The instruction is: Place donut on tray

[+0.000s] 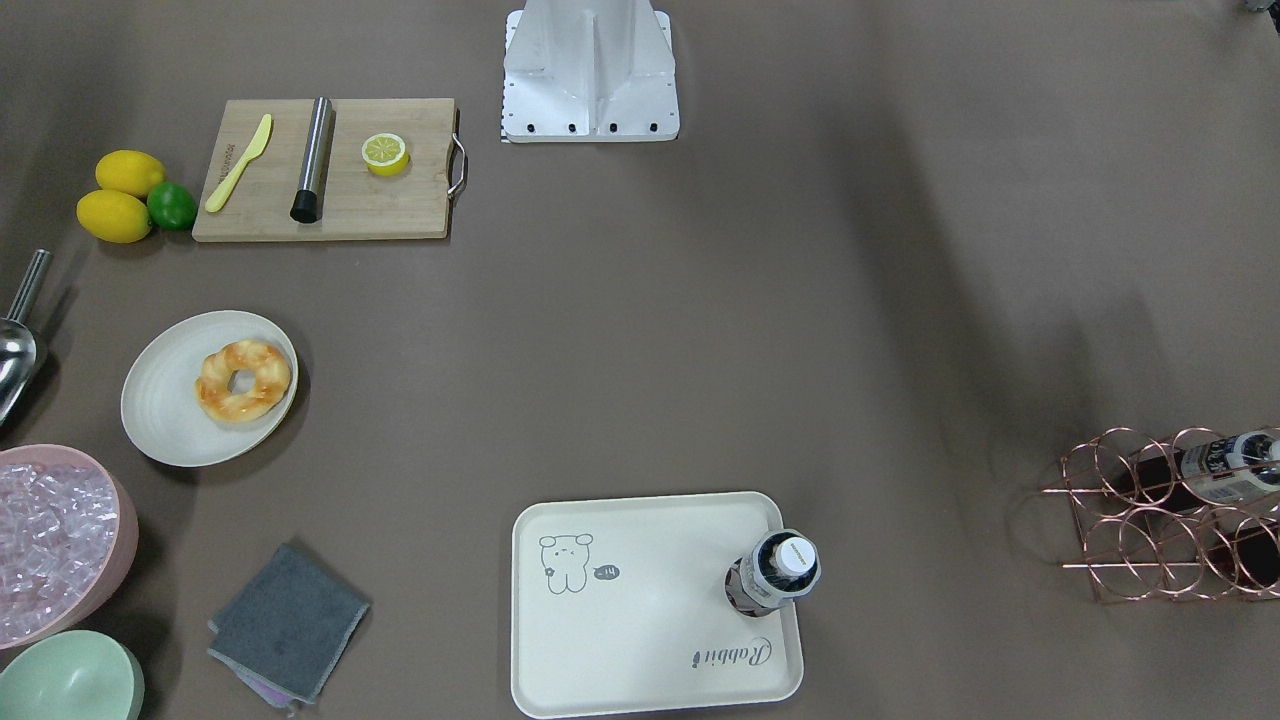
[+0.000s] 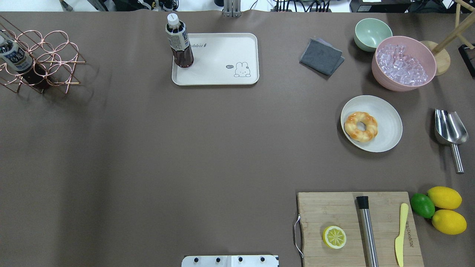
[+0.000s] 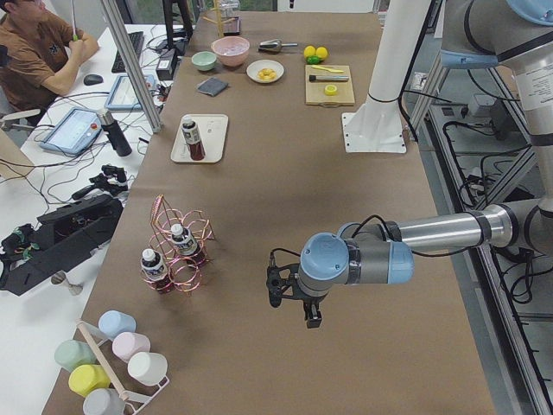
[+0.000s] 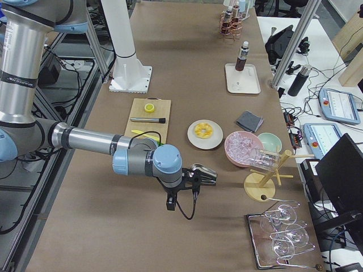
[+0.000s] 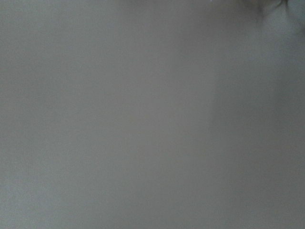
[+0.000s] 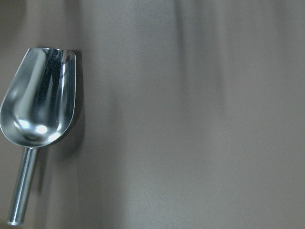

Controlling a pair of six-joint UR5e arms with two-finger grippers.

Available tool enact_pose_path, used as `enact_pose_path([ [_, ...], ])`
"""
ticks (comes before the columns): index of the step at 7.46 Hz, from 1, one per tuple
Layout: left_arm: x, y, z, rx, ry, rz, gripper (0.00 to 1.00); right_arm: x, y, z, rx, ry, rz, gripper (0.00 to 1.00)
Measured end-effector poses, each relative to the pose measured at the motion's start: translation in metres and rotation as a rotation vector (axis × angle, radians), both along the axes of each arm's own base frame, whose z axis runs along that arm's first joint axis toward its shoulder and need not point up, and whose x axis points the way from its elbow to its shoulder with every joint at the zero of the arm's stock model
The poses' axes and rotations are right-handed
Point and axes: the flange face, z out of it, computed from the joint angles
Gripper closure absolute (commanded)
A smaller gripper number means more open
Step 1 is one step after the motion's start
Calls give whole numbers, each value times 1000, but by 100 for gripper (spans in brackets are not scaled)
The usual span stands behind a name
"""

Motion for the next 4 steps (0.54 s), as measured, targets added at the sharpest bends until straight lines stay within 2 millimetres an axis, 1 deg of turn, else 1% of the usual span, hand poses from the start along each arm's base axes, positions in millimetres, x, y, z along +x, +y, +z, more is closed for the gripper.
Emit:
enact_pose_path([
  [4, 1, 0, 1, -2, 0, 2, 2, 0, 3, 2, -5, -6, 0, 0],
])
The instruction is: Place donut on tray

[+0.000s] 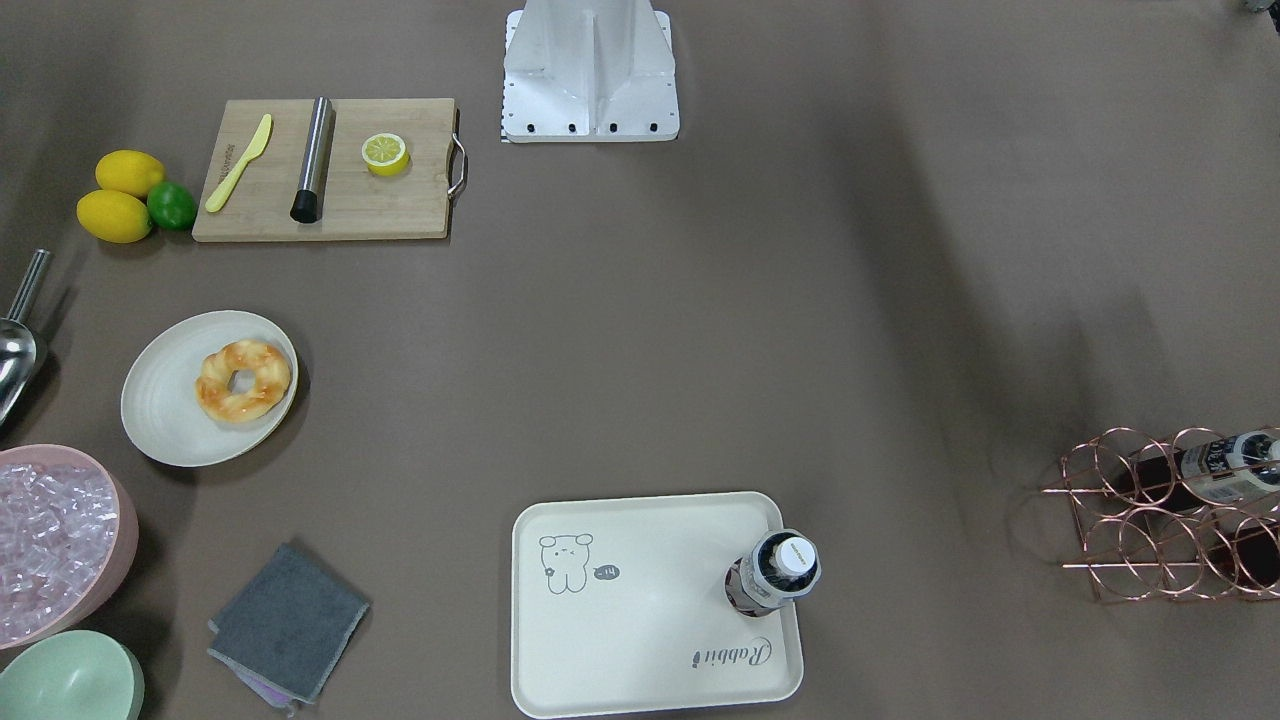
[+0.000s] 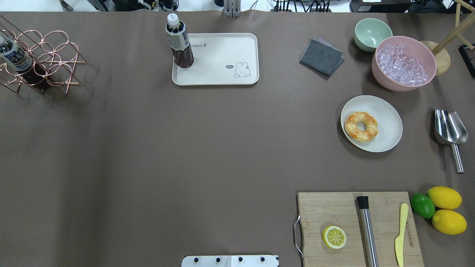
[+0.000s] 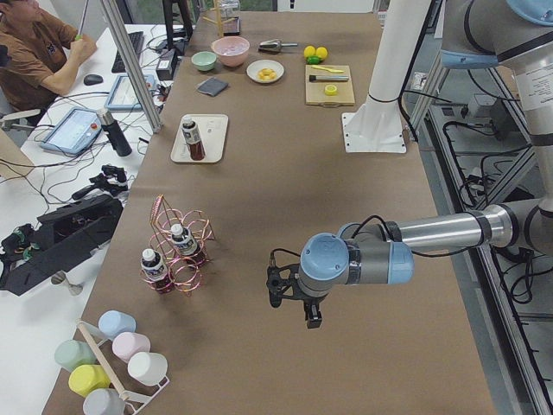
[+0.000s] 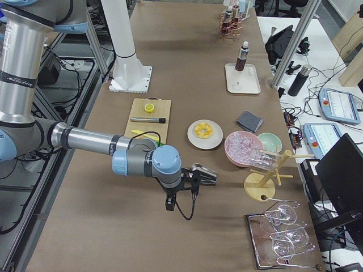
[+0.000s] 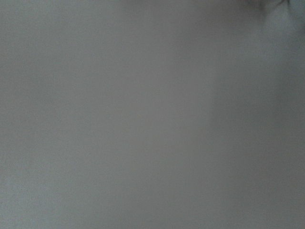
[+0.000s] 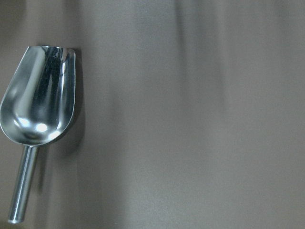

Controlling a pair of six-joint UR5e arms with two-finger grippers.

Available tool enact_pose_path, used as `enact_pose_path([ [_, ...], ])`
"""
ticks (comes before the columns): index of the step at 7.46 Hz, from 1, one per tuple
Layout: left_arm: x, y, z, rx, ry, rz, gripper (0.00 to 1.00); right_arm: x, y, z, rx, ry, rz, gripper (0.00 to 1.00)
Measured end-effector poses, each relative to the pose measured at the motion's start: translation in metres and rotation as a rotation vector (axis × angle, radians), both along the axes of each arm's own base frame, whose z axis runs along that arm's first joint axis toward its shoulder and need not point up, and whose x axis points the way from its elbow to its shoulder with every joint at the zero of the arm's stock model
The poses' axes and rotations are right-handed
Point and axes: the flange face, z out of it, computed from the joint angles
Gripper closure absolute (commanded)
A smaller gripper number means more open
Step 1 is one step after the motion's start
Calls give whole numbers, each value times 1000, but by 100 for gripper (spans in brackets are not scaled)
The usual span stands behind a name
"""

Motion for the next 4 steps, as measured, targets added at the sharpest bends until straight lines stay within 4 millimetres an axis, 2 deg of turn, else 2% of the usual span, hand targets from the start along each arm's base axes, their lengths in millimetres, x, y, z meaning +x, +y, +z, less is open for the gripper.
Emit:
enact_pose_path([
  [4, 0, 1, 5, -9, 1, 1, 2, 0, -2, -2, 7, -2, 0, 0],
])
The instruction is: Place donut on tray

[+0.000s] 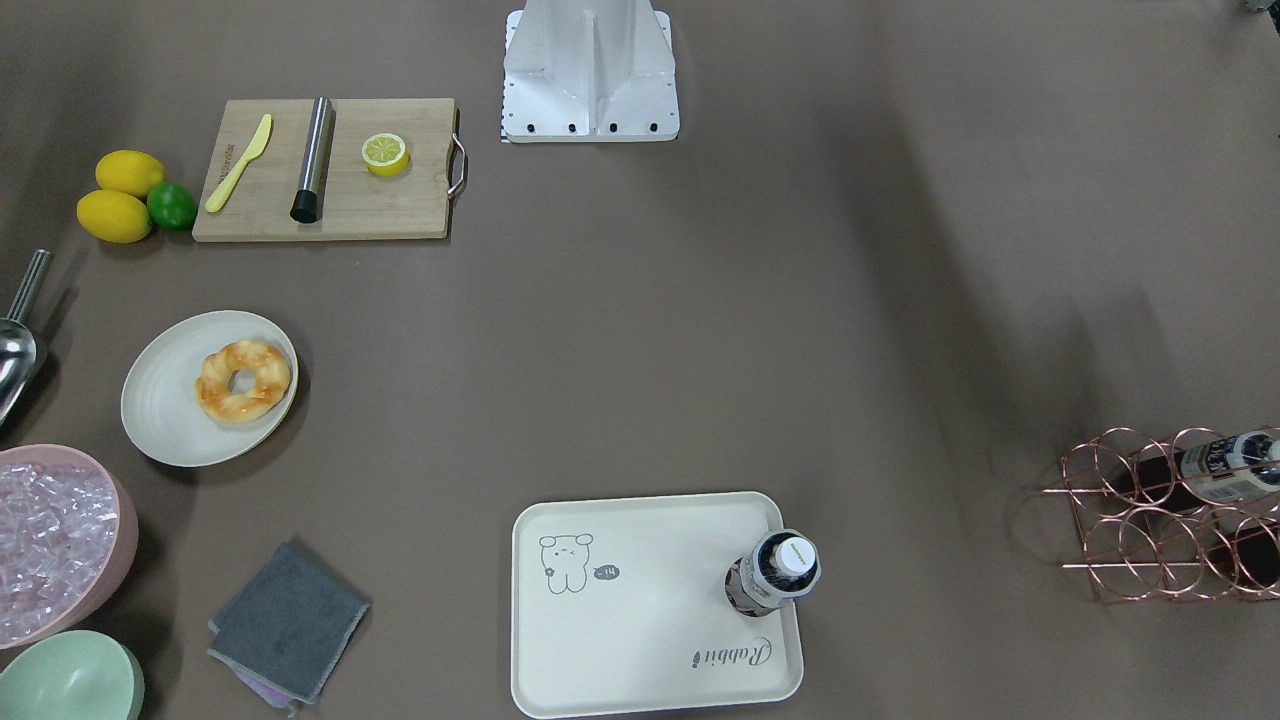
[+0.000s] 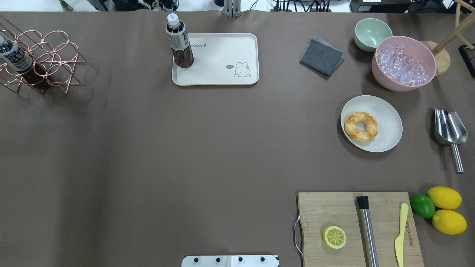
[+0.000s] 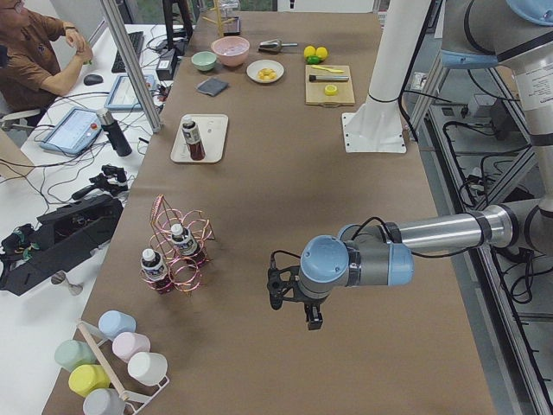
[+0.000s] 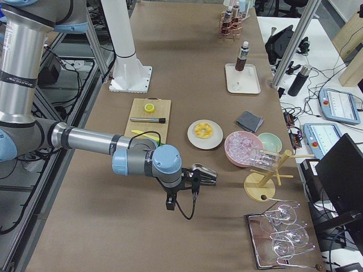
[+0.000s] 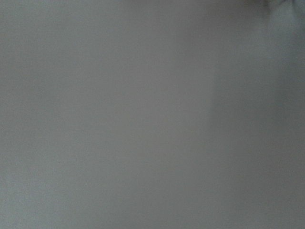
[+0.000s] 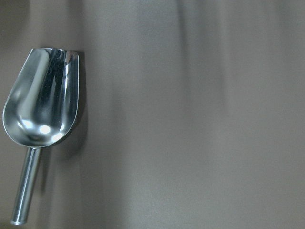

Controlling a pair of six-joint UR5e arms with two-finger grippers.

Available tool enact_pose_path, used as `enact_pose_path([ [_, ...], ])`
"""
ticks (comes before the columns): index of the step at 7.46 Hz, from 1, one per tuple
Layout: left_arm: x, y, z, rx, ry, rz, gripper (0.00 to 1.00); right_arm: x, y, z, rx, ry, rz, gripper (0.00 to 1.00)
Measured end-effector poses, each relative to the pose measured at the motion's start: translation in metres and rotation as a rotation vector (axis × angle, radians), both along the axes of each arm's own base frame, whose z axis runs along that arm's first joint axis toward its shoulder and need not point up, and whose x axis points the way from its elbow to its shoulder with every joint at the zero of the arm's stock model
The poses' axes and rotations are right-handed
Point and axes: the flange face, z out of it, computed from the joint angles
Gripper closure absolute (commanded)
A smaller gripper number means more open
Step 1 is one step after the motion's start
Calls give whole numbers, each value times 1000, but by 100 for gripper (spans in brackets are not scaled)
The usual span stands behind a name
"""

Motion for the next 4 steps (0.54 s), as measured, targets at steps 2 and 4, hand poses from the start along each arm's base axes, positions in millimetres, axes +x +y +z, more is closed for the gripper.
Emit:
enact_pose_path([
  [2, 0, -1, 2, -3, 0, 1, 2, 0, -2, -2, 7, -2, -1, 0],
  [4, 0, -3, 4, -4, 1, 2, 2, 0, -4, -2, 9, -3, -1, 0],
])
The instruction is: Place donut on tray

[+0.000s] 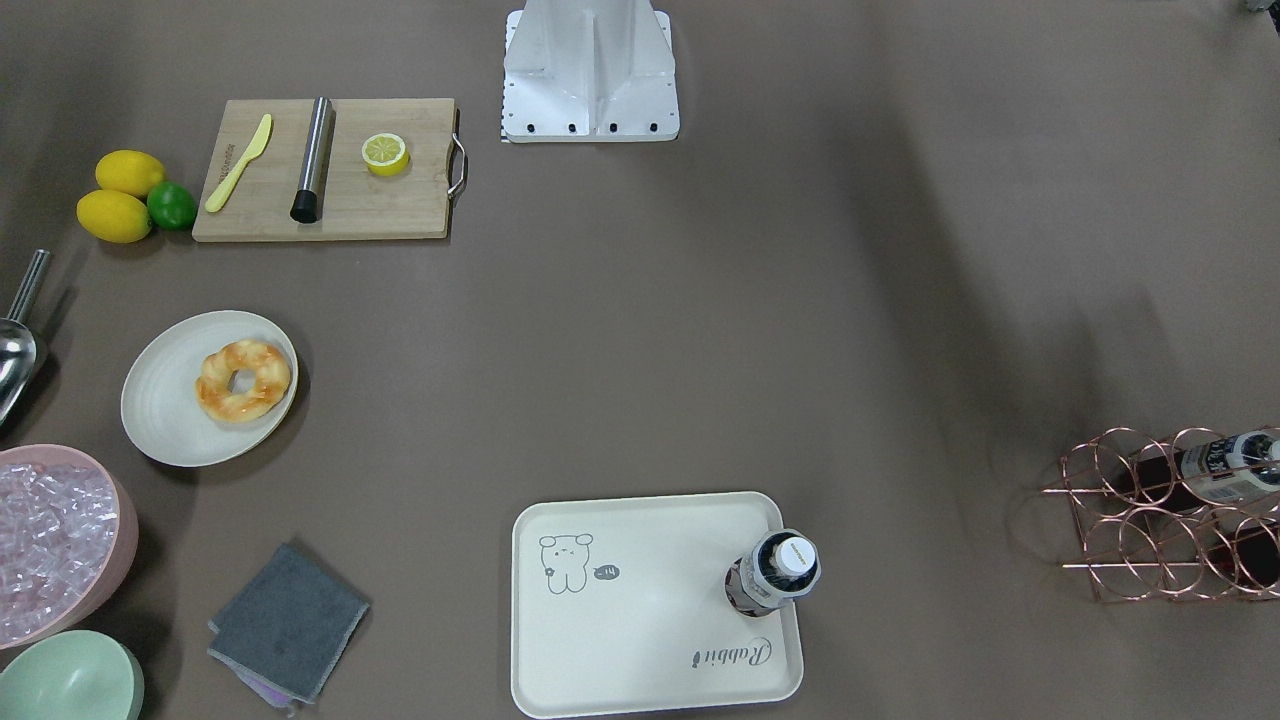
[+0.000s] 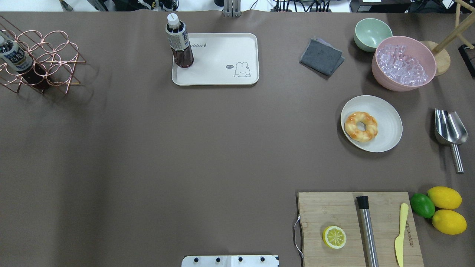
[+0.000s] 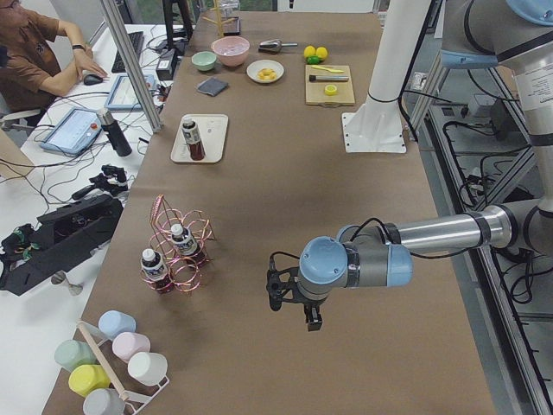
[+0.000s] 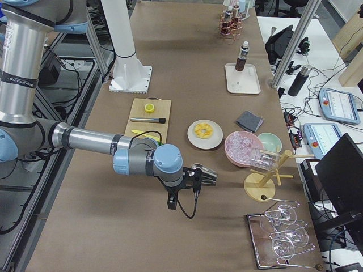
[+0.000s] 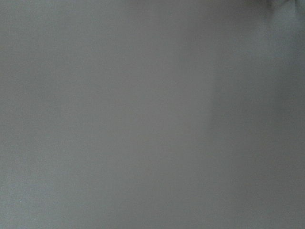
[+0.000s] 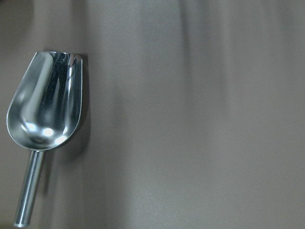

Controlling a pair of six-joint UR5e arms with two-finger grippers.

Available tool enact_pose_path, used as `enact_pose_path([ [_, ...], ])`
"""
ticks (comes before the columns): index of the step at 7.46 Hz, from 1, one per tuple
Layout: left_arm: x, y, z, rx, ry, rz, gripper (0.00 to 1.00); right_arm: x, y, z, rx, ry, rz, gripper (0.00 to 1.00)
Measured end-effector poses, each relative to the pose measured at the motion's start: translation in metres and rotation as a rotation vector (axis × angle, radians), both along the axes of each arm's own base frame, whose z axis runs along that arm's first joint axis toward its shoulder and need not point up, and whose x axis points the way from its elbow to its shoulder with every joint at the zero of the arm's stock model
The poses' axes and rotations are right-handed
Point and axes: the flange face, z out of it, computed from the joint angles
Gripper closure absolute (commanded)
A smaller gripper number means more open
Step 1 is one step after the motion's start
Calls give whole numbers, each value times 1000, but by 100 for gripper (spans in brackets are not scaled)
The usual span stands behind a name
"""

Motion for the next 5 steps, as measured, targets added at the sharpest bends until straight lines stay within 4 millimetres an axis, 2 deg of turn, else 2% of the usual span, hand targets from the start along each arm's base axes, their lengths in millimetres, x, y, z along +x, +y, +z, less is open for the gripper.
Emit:
enact_pose_path([
  [5, 1, -4, -1, 7, 1, 4, 2, 0, 2, 0, -3, -4, 0, 0],
])
